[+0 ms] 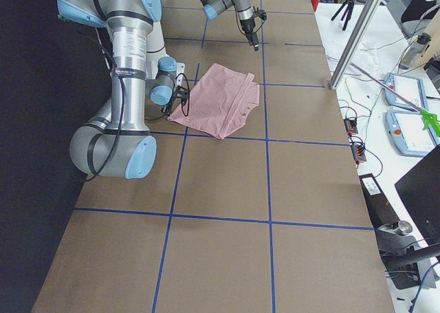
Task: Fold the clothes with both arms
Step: 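Grasp the folded shirt edges with both grippers and drag it nearer the robot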
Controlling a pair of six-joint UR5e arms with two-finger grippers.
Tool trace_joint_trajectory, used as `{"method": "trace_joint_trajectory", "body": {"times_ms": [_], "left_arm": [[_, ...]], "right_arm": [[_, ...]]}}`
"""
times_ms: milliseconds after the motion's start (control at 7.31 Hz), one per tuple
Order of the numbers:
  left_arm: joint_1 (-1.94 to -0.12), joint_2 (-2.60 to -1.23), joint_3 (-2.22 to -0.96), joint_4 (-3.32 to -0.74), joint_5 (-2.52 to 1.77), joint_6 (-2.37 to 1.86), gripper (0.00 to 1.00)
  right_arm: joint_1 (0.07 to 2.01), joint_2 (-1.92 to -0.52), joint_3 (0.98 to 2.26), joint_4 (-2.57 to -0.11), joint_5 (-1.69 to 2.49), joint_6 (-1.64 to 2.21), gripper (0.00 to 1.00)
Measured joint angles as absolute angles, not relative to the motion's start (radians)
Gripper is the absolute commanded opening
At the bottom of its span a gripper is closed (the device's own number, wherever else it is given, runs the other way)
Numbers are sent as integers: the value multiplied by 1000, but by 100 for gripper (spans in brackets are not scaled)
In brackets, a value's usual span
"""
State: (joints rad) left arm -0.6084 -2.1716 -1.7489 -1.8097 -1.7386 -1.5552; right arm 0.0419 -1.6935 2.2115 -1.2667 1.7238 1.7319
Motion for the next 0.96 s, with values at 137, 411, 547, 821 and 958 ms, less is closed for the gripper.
{"method": "trace_joint_trajectory", "body": {"times_ms": [137, 411, 547, 821, 958], "left_arm": [[-576, -2171, -1774, -1755, -1740, -1614, 100], [-489, -2151, -1799, -1656, -1734, -1783, 98], [-439, -2133, -1801, -1635, -1721, -1857, 98], [-361, -2111, -1801, -1623, -1696, -1944, 96], [-329, -2107, -1799, -1622, -1693, -1970, 93]], "right_arm": [[65, -1688, 2231, -1262, 1708, 1746, 100], [166, -1644, 2249, -1256, 1703, 1750, 100], [222, -1612, 2249, -1244, 1708, 1744, 100], [312, -1576, 2245, -1191, 1733, 1734, 100], [338, -1570, 2245, -1177, 1741, 1733, 100]]}}
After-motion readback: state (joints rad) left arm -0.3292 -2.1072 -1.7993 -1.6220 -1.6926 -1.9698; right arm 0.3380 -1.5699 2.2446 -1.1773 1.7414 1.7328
